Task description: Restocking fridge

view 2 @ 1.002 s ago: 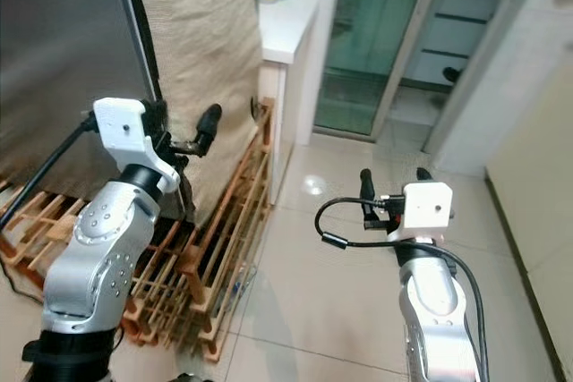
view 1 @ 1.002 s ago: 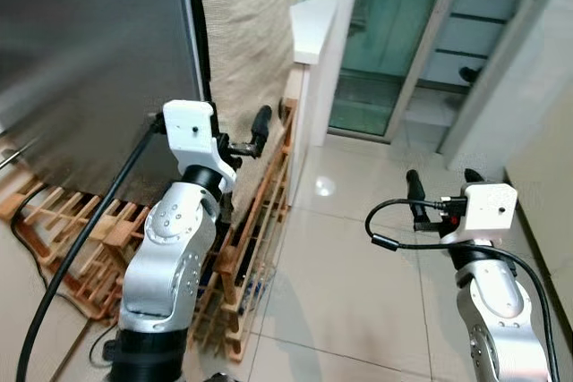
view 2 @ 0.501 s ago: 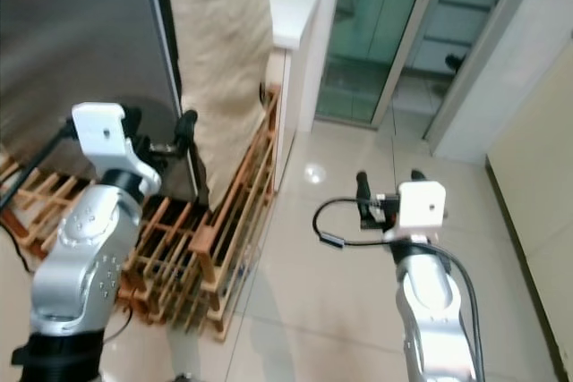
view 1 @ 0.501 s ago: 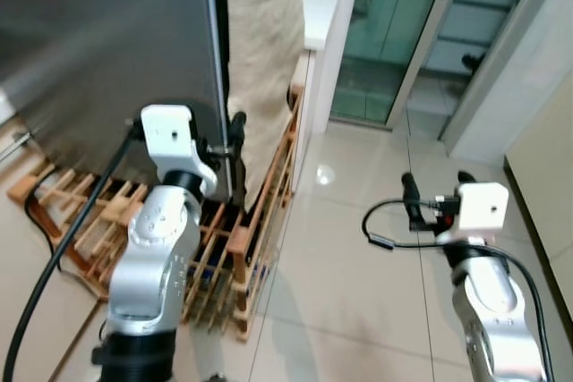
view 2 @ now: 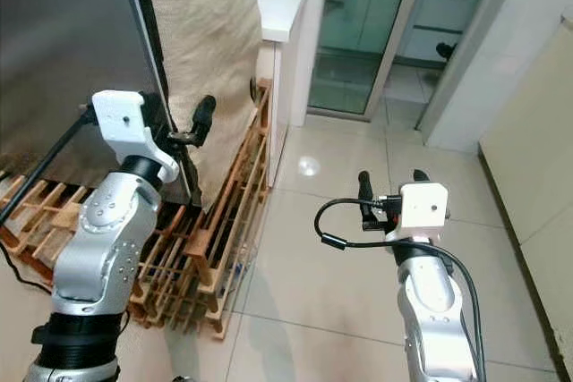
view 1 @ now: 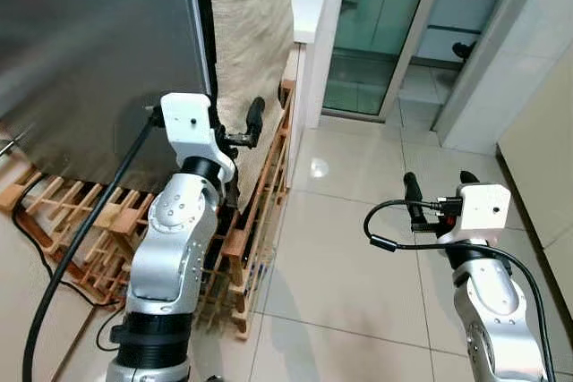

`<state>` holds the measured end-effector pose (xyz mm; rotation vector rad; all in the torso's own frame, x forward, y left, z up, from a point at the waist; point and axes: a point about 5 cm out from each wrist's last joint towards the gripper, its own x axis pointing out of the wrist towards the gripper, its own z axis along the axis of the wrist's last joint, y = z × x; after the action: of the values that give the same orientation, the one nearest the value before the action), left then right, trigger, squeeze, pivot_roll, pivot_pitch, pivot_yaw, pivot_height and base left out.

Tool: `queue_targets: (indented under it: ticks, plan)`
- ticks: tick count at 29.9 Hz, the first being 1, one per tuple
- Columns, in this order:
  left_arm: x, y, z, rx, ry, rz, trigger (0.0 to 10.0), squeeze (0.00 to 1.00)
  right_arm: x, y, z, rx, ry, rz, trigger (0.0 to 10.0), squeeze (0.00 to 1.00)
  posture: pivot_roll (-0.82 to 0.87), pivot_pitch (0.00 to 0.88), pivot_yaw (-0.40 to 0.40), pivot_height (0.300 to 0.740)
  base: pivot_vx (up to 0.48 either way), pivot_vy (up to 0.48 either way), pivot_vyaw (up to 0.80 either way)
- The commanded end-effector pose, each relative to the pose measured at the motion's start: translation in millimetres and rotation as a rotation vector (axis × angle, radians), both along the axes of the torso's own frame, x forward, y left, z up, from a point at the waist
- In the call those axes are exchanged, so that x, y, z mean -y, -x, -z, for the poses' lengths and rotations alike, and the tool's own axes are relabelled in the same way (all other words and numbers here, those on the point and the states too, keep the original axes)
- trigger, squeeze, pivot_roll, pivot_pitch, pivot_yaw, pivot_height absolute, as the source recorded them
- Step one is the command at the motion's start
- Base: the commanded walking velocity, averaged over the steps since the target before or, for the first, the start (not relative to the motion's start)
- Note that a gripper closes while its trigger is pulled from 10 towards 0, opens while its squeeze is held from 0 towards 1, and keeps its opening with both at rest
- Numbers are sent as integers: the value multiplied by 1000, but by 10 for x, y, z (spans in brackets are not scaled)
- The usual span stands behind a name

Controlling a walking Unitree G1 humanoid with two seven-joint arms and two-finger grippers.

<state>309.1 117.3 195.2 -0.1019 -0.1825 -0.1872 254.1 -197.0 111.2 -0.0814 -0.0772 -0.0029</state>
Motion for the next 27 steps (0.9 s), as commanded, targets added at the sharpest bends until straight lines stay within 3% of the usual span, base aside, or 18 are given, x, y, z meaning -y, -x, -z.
queue_targets:
  ticks: [1,10,14,20,22,23,24,27]
  plan:
    - [56,-10,-22,14,-10,15,10000,0,18,2,1,6,1,3,10000,0,-124,0,-30,740,0,0,0]
    - [42,-83,112,-51,44,-32,10000,0,20,7,12,3,4,5,10000,0,-127,0,-29,740,0,0,0]
    - [253,-132,134,-54,41,59,10000,0,3,-4,13,2,2,0,10000,0,-123,0,-36,740,0,0,0]
    - [449,-247,166,-57,25,98,10000,0,-14,-24,11,2,1,-6,10000,0,-135,0,-39,740,0,0,0]
    - [603,-429,146,-71,38,107,10000,0,-22,-38,3,5,0,-8,10000,0,-147,0,-36,740,0,0,0]
    - [603,-429,146,-71,38,107,10000,0,-22,-38,3,5,0,-8,10000,0,-147,0,-36,740,0,0,0]
    - [736,-540,103,-83,66,143,10000,0,-26,-44,-9,9,-1,-6,10000,0,-166,0,-30,740,0,0,0]
    - [784,-557,85,-83,74,167,10000,0,-27,-44,-13,11,-1,-6,10000,0,-166,0,-30,740,0,0,0]
